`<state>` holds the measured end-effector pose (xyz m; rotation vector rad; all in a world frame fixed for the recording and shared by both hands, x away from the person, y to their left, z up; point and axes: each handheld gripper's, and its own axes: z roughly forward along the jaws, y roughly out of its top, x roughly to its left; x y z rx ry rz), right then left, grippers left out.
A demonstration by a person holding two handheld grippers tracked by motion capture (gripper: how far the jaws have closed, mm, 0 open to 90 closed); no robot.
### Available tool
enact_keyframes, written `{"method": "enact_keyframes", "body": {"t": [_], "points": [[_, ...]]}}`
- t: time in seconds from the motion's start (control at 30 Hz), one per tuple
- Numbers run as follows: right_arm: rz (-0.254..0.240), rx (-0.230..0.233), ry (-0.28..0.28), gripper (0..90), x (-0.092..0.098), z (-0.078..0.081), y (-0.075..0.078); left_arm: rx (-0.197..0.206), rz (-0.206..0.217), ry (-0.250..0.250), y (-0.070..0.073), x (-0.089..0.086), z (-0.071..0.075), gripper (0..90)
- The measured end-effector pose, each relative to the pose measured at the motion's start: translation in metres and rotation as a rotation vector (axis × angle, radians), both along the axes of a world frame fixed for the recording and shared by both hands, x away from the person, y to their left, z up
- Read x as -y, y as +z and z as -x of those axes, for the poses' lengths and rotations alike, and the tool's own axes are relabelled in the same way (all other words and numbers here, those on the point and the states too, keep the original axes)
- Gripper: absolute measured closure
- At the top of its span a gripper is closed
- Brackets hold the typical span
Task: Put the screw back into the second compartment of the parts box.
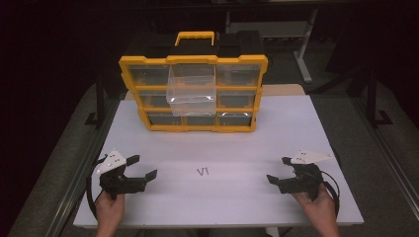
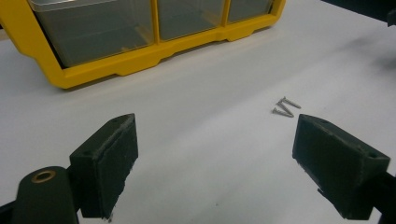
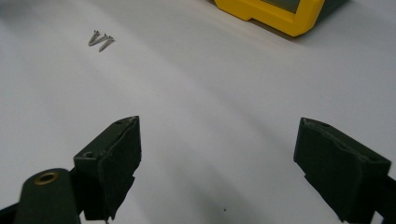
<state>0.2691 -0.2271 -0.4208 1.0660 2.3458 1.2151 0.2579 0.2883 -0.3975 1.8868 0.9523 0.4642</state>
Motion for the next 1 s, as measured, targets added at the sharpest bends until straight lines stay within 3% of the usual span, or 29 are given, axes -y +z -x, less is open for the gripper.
{"method": "enact_keyframes", "body": {"t": [0.37,0.6,1.0], "points": [[0.002,-0.011,0.009,13.7,-0.005,-0.003,0.003,0.007,-0.003,-0.004,0.000,0.002,0.002,13.9],[-0.006,0.003,0.031,13.8,-0.017,-0.004,0.016,0.005,-0.014,-0.005,0.000,0.002,0.004,13.9],[0.023,-0.019,0.112,16.2,-0.054,-0.016,0.026,0.011,-0.023,-0.010,0.000,0.004,0.002,13.9]]}}
